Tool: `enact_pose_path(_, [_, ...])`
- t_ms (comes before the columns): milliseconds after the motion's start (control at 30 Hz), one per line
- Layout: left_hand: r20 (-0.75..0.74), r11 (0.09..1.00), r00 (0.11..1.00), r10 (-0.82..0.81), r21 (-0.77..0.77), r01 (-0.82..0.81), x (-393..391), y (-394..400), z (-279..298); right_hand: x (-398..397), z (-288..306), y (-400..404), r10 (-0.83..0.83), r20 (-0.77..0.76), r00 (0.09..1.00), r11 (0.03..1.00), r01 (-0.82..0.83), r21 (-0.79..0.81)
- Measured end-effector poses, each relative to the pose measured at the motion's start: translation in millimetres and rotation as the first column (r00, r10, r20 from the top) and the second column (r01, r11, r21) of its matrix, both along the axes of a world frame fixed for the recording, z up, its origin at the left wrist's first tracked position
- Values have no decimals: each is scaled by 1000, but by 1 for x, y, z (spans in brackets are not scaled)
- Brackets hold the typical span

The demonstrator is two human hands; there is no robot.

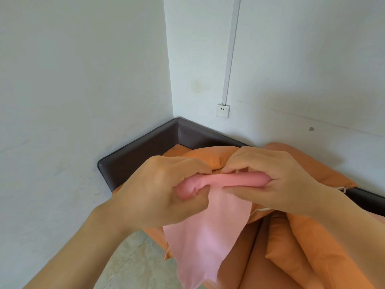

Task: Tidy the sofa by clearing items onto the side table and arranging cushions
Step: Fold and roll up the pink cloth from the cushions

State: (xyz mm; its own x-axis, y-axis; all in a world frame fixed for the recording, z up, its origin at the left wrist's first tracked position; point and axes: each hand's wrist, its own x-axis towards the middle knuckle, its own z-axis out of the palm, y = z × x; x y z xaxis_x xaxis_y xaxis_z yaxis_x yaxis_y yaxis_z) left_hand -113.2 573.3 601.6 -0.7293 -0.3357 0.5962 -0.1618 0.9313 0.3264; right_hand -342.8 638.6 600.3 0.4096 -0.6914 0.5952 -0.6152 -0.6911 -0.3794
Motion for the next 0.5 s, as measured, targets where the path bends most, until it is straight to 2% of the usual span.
enact_pose_path(133, [43,998,999,26,-60,-23,3,0,-2,1,2,-1,35,48,998,995,-40,87])
enact_pose_path(267, [8,997,1000,20,-69,-19,4,-3,-3,0,2,0,26,85,996,987,-38,154])
enact_pose_path(433, [-5,1000,1000,10,-4,-10,5,-5,0,5,0,-2,-21,40,999,1000,22,-16])
enact_pose_path(500, [11,998,1000,24,-50,-24,5,-4,2,7,0,-3,-10,38,999,1000,11,-23])
